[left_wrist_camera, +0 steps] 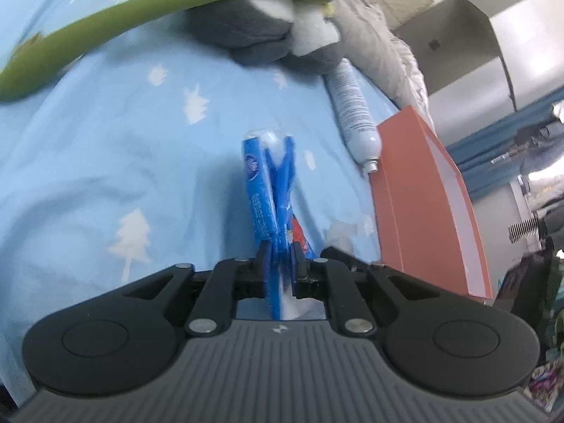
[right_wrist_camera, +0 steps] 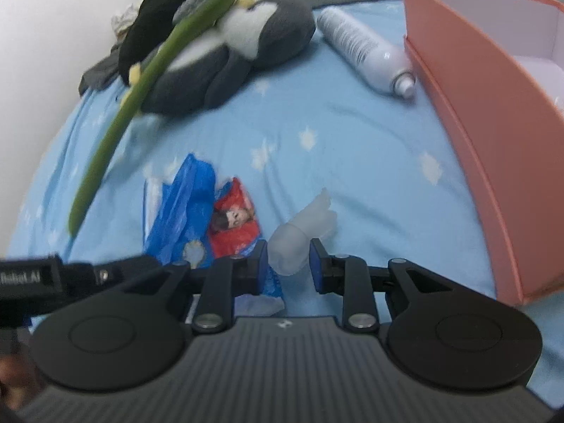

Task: Organize soft objects
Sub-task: 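Close the left tool on the blue snack bag while the right tool grasps the clear plastic piece, then lift the snack bag and plastic piece with both tools and carry them over the box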

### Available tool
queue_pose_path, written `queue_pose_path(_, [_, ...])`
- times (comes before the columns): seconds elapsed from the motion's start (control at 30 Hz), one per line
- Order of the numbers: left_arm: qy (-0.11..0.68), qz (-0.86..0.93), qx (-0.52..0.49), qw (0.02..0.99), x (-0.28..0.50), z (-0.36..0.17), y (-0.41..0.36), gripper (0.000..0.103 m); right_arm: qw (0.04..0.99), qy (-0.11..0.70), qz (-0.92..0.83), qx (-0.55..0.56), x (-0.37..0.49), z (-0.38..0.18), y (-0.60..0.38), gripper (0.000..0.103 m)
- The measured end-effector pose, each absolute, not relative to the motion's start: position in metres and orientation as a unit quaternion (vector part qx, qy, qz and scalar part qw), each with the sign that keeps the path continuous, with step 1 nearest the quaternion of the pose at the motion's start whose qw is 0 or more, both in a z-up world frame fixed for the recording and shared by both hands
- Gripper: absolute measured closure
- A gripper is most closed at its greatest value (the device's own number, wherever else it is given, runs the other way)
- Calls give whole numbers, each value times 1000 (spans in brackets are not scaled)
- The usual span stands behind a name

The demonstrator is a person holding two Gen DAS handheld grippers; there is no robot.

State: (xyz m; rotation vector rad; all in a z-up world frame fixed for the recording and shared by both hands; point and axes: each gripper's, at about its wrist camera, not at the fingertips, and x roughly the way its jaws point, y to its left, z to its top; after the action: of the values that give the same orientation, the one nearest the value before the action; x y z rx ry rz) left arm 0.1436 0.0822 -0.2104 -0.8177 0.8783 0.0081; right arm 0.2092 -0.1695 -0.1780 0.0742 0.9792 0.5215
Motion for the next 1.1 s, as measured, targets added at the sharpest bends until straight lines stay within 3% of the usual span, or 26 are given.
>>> queue_pose_path(0.03, [413,12,-392,822,143,-213,83,90,848,467,249,32,207,-180,-169,75])
queue_pose_path(0.17, [412,40,-388,824,142,-218,83,57,844,472,253,28,195,-186,-167,75])
queue_pose_path(0.33, [416,52,-370,829,146,-224,78,53,854,455,251,12,180,-186,-166,75])
queue_pose_path(0.6, [423,57,-331,842,145,-233,63,56,861,449,239,12,172,-187,-170,75])
queue_pose_path(0.87, [427,54,-270,862,148,-227,50,84,867,437,240,-3,169,-185,-170,75])
queue_pose_path(1.1, [427,51,-228,873,148,-209,43,88,875,421,238,-3,164,-170,-184,75])
